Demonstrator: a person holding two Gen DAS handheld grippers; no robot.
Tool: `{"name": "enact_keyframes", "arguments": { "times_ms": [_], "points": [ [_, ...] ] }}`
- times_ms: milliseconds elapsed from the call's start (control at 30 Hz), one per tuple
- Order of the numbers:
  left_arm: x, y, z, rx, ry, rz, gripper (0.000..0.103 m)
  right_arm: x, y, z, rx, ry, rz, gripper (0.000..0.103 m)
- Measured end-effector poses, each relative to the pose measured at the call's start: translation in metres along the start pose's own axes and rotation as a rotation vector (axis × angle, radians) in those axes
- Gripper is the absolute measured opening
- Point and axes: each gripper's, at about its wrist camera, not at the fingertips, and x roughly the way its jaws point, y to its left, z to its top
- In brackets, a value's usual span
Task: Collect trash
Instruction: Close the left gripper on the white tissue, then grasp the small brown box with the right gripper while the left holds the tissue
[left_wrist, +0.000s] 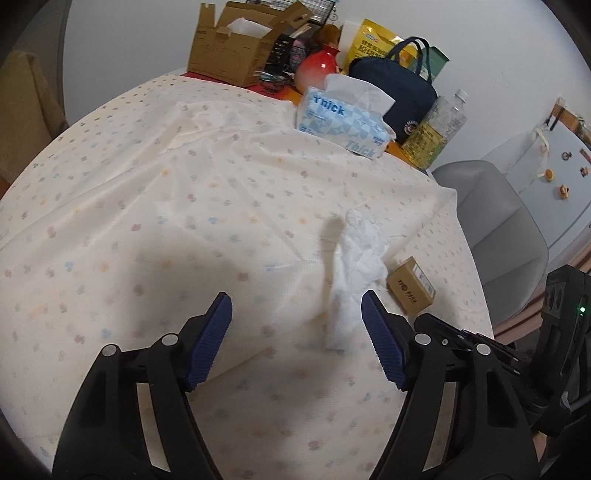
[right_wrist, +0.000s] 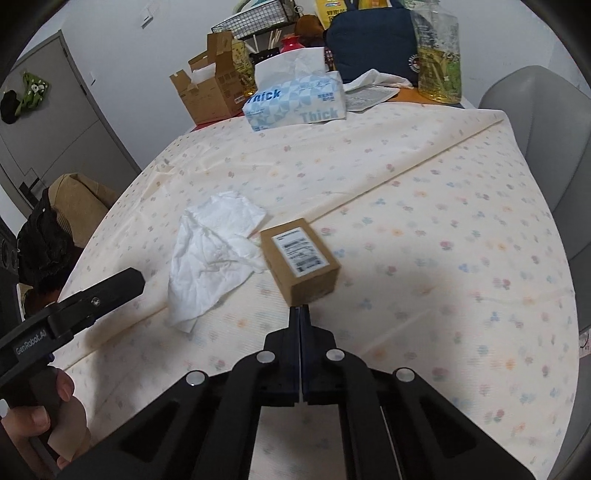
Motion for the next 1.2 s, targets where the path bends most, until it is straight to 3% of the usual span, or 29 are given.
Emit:
{"name": "enact_keyframes", "arguments": {
  "times_ms": [167, 233, 300, 367, 433, 533, 600, 633, 800, 867, 1000, 1133, 1167, 1200],
  "points": [
    [0.021, -0.021, -0.003, 0.06, 0.029, 0.017, 0.072, -0.009, -0.004, -0.002, -0.009, 0.0, -0.01, 0.005],
    [0.027, -0.024, -0.006, 0.069, 0.032, 0.02, 0.067, -0.012, -0.008, -0.002, -0.004, -0.003, -0.014, 0.005],
    [0.027, -0.025, -0.007, 0.08, 0.024, 0.037, 0.051, -0.013, -0.011, -0.002, 0.004, -0.001, -0.011, 0.006],
    [0.03, -0.025, -0.007, 0.084, 0.037, 0.033, 0.013, -0.013, -0.014, -0.003, 0.01, 0.001, -0.017, 0.006],
    [0.032, -0.026, -0.008, 0.091, 0.054, 0.016, 0.004, -0.012, -0.015, -0.003, 0.019, 0.006, -0.018, 0.006],
    [0.024, -0.026, -0.008, 0.093, 0.024, 0.029, 0.003, -0.012, -0.012, -0.003, 0.011, 0.007, -0.023, 0.01],
    [0.014, -0.022, -0.005, 0.077, 0.001, 0.029, 0.003, -0.017, -0.008, -0.002, -0.001, -0.022, -0.036, 0.064],
    [0.01, -0.021, -0.004, 0.072, -0.008, 0.029, 0.003, -0.022, -0.004, -0.002, -0.018, -0.054, -0.052, 0.069],
    [-0.013, -0.01, 0.005, 0.051, -0.061, 0.055, 0.003, -0.021, 0.01, 0.005, -0.052, -0.05, -0.05, 0.068],
    [-0.018, -0.003, 0.008, 0.036, -0.074, 0.065, 0.003, -0.015, 0.017, 0.009, -0.073, -0.043, -0.054, 0.073],
    [-0.02, 0.011, 0.01, 0.015, -0.079, 0.09, 0.003, 0.0, 0.03, 0.015, -0.109, -0.029, -0.066, 0.08],
    [-0.017, 0.029, 0.009, -0.023, -0.074, 0.105, 0.003, 0.018, 0.036, 0.02, -0.121, -0.013, -0.077, 0.08],
    [-0.016, 0.031, 0.008, -0.028, -0.073, 0.107, 0.003, 0.023, 0.037, 0.022, -0.122, -0.01, -0.078, 0.079],
    [-0.015, 0.033, 0.008, -0.032, -0.072, 0.108, 0.003, 0.027, 0.037, 0.023, -0.122, -0.006, -0.077, 0.067]
  ]
}}
